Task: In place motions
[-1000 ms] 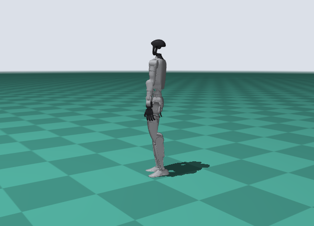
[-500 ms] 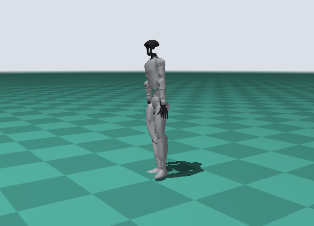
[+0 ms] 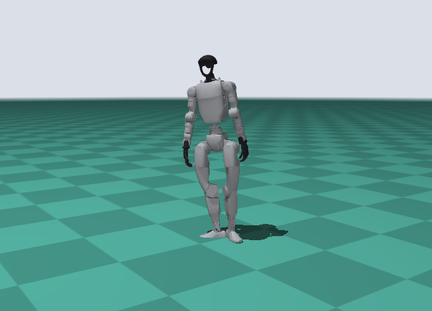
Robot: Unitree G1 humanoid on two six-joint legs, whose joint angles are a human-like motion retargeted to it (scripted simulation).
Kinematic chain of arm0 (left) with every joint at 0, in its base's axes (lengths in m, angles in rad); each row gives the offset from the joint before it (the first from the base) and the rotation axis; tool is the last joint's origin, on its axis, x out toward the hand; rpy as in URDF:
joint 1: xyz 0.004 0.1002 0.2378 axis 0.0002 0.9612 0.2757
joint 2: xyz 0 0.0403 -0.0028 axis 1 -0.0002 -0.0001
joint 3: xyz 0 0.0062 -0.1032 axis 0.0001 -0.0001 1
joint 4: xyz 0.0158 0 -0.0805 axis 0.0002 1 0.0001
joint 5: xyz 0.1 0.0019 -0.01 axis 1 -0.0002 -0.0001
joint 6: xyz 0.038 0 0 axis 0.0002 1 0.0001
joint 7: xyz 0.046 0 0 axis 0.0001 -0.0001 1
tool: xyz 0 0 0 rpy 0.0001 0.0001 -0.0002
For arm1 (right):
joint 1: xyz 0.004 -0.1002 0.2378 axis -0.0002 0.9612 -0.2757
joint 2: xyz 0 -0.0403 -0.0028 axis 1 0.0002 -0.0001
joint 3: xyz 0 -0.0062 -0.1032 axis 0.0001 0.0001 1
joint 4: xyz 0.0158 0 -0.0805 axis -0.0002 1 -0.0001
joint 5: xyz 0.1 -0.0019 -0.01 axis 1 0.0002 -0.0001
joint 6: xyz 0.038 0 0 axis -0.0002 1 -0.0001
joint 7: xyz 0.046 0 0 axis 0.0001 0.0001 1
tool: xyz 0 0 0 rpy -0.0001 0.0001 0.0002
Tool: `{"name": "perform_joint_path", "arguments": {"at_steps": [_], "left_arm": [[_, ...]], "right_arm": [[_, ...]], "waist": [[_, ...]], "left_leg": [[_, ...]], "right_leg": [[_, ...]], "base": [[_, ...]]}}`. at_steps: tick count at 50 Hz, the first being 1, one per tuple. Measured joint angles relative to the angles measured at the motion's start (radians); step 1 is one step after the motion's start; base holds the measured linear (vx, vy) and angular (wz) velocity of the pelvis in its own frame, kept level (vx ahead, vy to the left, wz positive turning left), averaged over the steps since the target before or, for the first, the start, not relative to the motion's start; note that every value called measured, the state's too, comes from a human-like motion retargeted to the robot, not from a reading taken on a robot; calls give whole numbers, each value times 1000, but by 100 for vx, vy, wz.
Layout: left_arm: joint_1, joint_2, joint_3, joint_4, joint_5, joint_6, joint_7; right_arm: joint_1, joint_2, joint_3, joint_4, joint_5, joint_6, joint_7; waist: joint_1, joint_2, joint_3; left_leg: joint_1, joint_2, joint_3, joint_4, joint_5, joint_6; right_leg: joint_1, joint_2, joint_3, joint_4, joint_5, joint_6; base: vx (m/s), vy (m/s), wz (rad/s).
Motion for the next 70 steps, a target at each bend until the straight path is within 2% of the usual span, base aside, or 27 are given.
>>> {"name": "perform_joint_path", "arguments": {"at_steps": [6, 12, 14, 17, 20, 21, 23, 25, 27, 33, 35, 37, 38, 40, 43, 46, 52, 55, 62, 70], "left_arm": [[-13, -1, -24, -36, 19, 1, -3], [-47, 7, -46, -78, 10, 1, -15], [-71, 11, -55, -93, -3, -1, -18], [-117, 15, -81, -89, -18, -4, -19], [-180, 24, -112, -58, -14, -1, -27], [-197, 28, -124, -52, -7, 1, -32], [-226, 37, -152, -46, 6, 4, -41], [-246, 46, -177, -49, 20, 5, -44], [-252, 50, -192, -58, 31, 2, -41], [-254, 53, -188, -66, 32, -8, -47], [-246, 50, -175, -53, 22, -8, -52], [-237, 51, -162, -36, 15, -5, -56], [-229, 52, -160, -28, 13, -3, -55], [-218, 58, -157, -8, 15, 2, -54], [-198, 57, -160, 7, 42, 27, -44], [-172, 32, -151, 7, 29, 40, -3], [-123, -3, -125, 7, -20, -2, -32], [-100, -24, -90, 7, -34, -20, 29], [-89, -27, -85, 7, -79, -5, 39], [-125, -13, -120, 7, -27, -27, 77]], "right_arm": [[-7, 39, -3, -11, 110, 2, 9], [6, 27, 7, 34, 50, 21, -20], [17, 14, 13, 51, 16, 43, -35], [34, -2, 4, 70, -30, 68, -40], [50, -20, -4, 104, -52, 84, -57], [52, -22, -7, 117, -50, 86, -66], [55, -23, -16, 141, -44, 92, -80], [60, -18, -24, 159, -35, 99, -86], [67, -12, -26, 165, -26, 101, -88], [70, 8, -9, 171, -26, 106, -80], [64, 14, 5, 164, -44, 108, -73], [56, 23, 21, 155, -62, 111, -67], [54, 28, 29, 148, -69, 110, -66], [49, 39, 44, 135, -81, 109, -58], [45, 55, 36, 116, -93, 107, -27], [43, 63, 36, 86, -94, 100, -9], [24, 63, 74, 44, -116, 88, 6], [8, 69, 77, 31, -105, 86, 17], [4, 77, 80, -9, -86, 70, 42], [2, 74, 82, 25, -124, 76, 37]], "waist": [[38, -7, 13], [61, -7, -10], [46, 6, -4], [20, 45, 21], [-6, 84, 51], [-18, 86, 60], [-43, 80, 75], [-65, 62, 82], [-77, 51, 83], [-97, -3, 85], [-104, -31, 88], [-111, -56, 96], [-116, -70, 100], [-112, -86, 100], [-94, -90, 90], [-67, -91, 85], [-56, -83, 65], [-54, -78, 52], [-64, -81, 44], [-42, -101, 51]], "left_leg": [[-16, -28, -84, 29, -45, 37], [-38, -47, -152, 48, -79, 54], [-41, -37, -176, 59, -87, 63], [-33, -1, -221, 74, -90, 76], [-27, 45, -272, 96, -89, 87], [-28, 48, -288, 100, -86, 91], [-32, 45, -322, 104, -78, 101], [-41, 29, -354, 101, -64, 111], [-52, 24, -380, 101, -52, 116], [-89, -16, -463, 104, -19, 121], [-90, -45, -494, 97, -8, 120], [-80, -75, -517, 86, 4, 122], [-71, -93, -527, 78, 11, 124], [-60, -114, -549, 62, 25, 121], [-68, -122, -604, 64, 40, 116], [-86, -122, -648, 88, 44, 110], [-103, -127, -712, 103, 53, 100], [-107, -126, -750, 99, 61, 91], [-129, -126, -807, 117, 76, 72], [-147, -96, -764, 232, 42, 19]], "right_leg": [[27, -25, -12, 11, 23, 5], [45, -57, -62, 46, 53, 14], [59, -72, -62, 89, 81, -12], [69, -99, 19, 198, 136, -66], [30, -142, 206, 393, 162, -157], [9, -155, 268, 453, 162, -160], [-42, -162, 406, 544, 158, -139], [-106, -116, 598, 586, 146, -83], [-136, -71, 698, 574, 133, -48], [-165, -24, 774, 367, 68, -13], [-180, -4, 834, 280, 61, 20], [-187, 14, 902, 202, 88, 59], [-187, 25, 944, 157, 147, 65], [-160, 49, 1032, 123, 106, 59], [-131, 7, 842, 105, 108, 59], [-106, -3, 795, 84, 104, 59], [-68, 9, 724, 43, 96, 43], [-63, 10, 686, 44, 83, 41], [-52, 13, 646, 44, 63, 35], [-78, -23, 710, 88, 85, 77]], "base": [[18, 25, 16], [21, 27, 40], [21, 20, 101], [18, 21, 122], [12, 14, 133], [11, 9, 136], [11, 6, 144], [5, -4, 132], [9, -5, 113], [4, -10, 102], [3, -12, 107], [3, -13, 100], [2, -11, 96], [3, -6, 74], [5, -7, 96], [1, -7, 90], [1, -3, 58], [-1, -3, 62], [-3, -5, 43], [-1, 1, -24]]}}
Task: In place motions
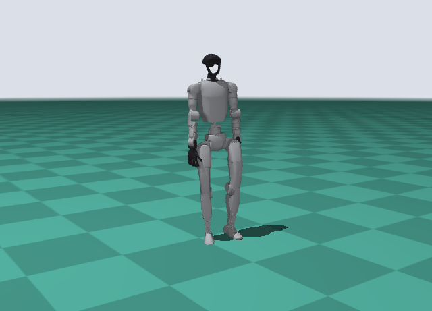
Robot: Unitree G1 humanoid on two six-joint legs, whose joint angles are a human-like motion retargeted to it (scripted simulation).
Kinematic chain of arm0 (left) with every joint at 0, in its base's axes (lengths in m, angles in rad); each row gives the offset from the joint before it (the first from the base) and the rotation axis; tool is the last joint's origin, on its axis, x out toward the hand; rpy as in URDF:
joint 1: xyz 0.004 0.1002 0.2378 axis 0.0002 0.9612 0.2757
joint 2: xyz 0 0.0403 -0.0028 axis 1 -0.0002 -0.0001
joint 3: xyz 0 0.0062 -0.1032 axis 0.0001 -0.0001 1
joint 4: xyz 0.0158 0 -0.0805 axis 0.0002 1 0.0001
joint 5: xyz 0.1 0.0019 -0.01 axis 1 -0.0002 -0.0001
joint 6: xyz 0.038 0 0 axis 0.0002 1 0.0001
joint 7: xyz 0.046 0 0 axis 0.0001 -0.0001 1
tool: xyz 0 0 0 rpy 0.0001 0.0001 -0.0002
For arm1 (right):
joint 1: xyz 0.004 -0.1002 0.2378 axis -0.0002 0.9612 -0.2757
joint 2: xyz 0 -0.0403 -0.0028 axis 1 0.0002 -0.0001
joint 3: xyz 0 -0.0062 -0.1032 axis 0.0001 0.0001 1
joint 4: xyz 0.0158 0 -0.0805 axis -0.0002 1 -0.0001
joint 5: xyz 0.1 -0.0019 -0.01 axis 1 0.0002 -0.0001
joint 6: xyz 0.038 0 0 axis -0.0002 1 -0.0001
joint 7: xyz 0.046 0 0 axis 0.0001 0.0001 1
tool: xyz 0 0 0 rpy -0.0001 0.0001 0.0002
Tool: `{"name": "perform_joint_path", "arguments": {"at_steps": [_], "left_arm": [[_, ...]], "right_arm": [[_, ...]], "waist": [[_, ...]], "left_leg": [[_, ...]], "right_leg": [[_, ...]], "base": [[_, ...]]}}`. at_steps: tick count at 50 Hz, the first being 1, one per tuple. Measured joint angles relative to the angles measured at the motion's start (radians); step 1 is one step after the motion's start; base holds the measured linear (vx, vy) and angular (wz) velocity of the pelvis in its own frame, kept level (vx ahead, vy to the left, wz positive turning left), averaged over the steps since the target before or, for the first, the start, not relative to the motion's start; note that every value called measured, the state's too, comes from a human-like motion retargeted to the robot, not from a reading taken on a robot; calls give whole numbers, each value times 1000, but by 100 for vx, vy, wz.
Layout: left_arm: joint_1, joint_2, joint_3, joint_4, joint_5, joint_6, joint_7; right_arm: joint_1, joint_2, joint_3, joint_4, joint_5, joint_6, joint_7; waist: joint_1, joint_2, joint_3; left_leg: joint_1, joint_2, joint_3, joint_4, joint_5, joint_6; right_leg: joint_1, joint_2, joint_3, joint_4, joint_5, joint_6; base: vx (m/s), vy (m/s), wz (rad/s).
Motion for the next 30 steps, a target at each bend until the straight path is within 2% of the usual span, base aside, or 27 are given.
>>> {"name": "perform_joint_path", "arguments": {"at_steps": [3, 5, 8, 10, 12, 13, 17, 20, 24, 28, 30], "left_arm": [[-18, -3, 4, 0, 1, 3, 18], [-29, -1, 11, 0, -7, 5, 26], [-30, 8, 2, -11, -15, -2, 25], [-34, 17, -16, -20, -16, -5, 19], [-46, 26, -38, -24, -15, -4, 8], [-48, 32, -49, -22, -14, -4, 1], [-82, 68, -55, 0, -10, 16, -31], [-105, 106, -58, 0, -2, 25, -42], [-103, 133, -59, 0, 19, 49, -35], [-92, 146, -62, 0, -5, 57, -50], [-91, 146, -60, 0, -5, 60, -51]], "right_arm": [[-4, -4, -18, 6, -7, 6, -5], [-1, -8, -28, 6, -2, 5, -11], [12, -16, -36, -1, 10, 2, -7], [8, -25, -48, -11, 10, 1, -1], [-10, -40, -63, -25, 2, -2, 5], [-14, -47, -65, -35, -2, -4, 6], [-42, -52, -24, -75, 34, -5, -33], [-70, -50, -7, -59, 91, -23, -99], [-63, -57, -24, -18, 66, 1, -81], [-55, -70, -40, 10, 40, 32, -85], [-50, -77, -55, 18, 54, 41, -91]], "waist": [[-25, 7, 9], [-4, 2, 20], [59, -10, 35], [45, -4, 41], [1, 7, 47], [-24, 21, 42], [-163, 42, 43], [-220, 72, 66], [-187, 91, 47], [-171, 99, 11], [-192, 106, -2]], "left_leg": [[16, -17, -141, 8, 26, -9], [11, -49, -263, 13, 59, -19], [25, -80, -349, -3, 71, -54], [49, -72, -331, -40, 47, -60], [70, -70, -235, -80, 7, 0], [81, -50, -171, -107, 6, 12], [66, -27, -43, -132, 4, 9], [88, 4, 107, -168, -6, 22], [125, 43, 374, -201, -35, 9], [157, 60, 643, -216, -74, -24], [166, 67, 734, -210, -95, -44]], "right_leg": [[-16, -11, 27, 17, 12, 19], [-34, -10, 109, 21, 31, 27], [-68, 11, 280, 20, 70, 31], [-92, 28, 349, 24, 88, 34], [-125, 45, 404, 39, 100, 27], [-144, 67, 432, 47, 105, 19], [-222, 94, 510, 41, 114, -9], [-264, 88, 398, 29, 76, -76], [-307, 57, 135, 16, 0, -150], [-324, 23, -189, 15, -90, -181], [-307, 9, -383, 7, -136, -171]], "base": [[-5, 4, -69], [-2, 5, -205], [3, 5, -273], [-7, 7, -193], [-11, 12, -174], [-11, 14, -193], [-32, 13, -209], [-39, 12, -265], [-24, 1, -343], [-23, -4, -352], [-24, -7, -333]]}}
